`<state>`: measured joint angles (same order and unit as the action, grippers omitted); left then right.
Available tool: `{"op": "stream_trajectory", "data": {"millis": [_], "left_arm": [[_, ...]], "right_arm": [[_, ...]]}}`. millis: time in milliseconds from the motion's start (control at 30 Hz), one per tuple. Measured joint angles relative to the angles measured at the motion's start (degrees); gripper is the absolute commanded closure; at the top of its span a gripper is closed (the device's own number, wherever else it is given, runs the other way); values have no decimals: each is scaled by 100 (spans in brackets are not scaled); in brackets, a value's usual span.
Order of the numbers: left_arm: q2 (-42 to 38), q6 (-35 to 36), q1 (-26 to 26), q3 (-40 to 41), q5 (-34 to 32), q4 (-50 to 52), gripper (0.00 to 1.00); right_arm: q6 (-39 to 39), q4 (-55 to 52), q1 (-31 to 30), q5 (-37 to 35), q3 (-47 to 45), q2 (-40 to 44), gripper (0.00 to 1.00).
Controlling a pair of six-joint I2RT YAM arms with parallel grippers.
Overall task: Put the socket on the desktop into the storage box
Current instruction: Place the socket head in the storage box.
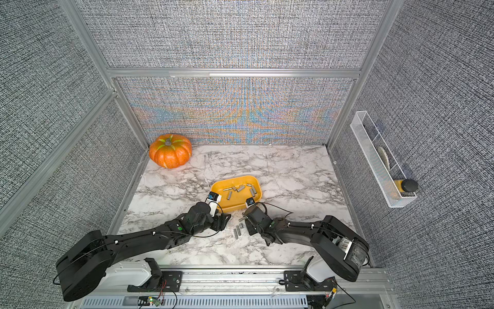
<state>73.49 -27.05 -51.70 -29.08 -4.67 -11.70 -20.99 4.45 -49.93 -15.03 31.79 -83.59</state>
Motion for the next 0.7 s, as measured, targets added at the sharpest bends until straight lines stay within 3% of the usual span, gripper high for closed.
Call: {"op": "stream_trajectory", "data": {"millis": [367,700], "left_arm": [[-98,-151,0,-219,-444,494,25],[-442,-319,0,7,-435,520,23]], "right_arm": [[-136,-680,4,-605,857,1014,60],[-2,-588,350,-522,2514,-866,60]]}}
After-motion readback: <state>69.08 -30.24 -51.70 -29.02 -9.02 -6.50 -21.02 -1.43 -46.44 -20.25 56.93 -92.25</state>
